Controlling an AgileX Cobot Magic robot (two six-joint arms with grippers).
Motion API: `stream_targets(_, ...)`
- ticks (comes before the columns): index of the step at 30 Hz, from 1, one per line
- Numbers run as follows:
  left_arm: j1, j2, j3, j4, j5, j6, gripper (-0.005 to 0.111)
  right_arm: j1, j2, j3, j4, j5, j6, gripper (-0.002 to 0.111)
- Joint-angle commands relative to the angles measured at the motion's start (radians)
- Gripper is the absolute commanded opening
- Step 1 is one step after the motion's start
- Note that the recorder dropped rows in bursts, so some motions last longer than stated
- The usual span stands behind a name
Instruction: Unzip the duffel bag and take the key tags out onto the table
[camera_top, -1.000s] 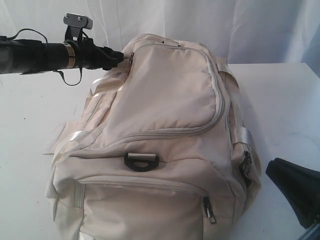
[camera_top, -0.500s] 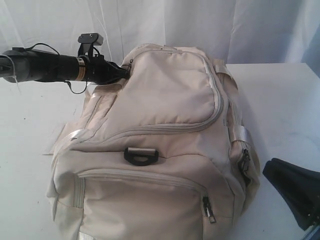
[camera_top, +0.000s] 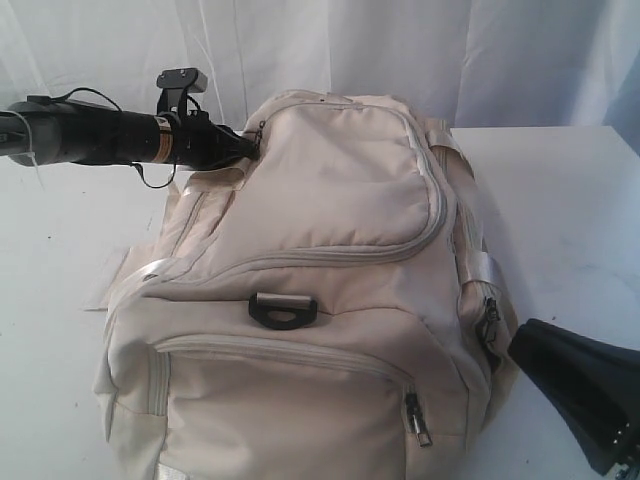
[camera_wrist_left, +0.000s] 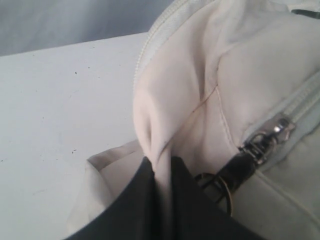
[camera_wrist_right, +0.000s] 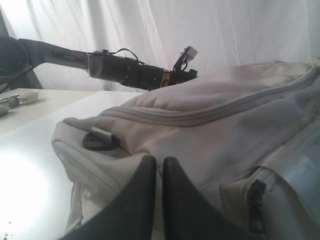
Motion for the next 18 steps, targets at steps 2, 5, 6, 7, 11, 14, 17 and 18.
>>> stream_targets(2,-0.002,-0.008,-0.009,-0.006,0.028,-0.013,0.0,0.001,0.005,-0.01,-0.091,-0.038,-0.011,0.017)
stream_targets(5,-0.002,-0.008,-0.009,-0.006,0.022,-0.013,0.0,0.001,0.005,-0.018,-0.222,-0.034,-0.009,0.043)
stream_targets(6,-0.002,-0.008,-0.009,-0.006,0.019,-0.013,0.0,0.001,0.007,-0.022,-0.23,-0.021,-0.009,0.051)
stream_targets(7,-0.002,-0.008,-0.009,-0.006,0.019,-0.013,0.0,0.001,0.009,-0.027,-0.23,-0.01,-0.009,0.061)
stream_targets(11,-0.002,-0.008,-0.009,-0.006,0.017,-0.028,0.0,0.001,0.026,-0.058,-0.235,0.047,-0.013,0.077)
stream_targets(14,-0.002,-0.008,-0.009,-0.044,0.013,-0.028,0.0,0.001,0.068,-0.069,-0.246,0.035,-0.031,0.076)
stream_targets(17,-0.002,-0.008,-0.009,-0.09,0.002,-0.028,0.0,0.001,0.138,-0.09,-0.246,0.006,-0.038,0.073)
stream_targets(18,-0.002,-0.008,-0.009,-0.099,-0.006,-0.028,0.0,0.001,0.159,-0.1,-0.246,-0.005,-0.038,0.072)
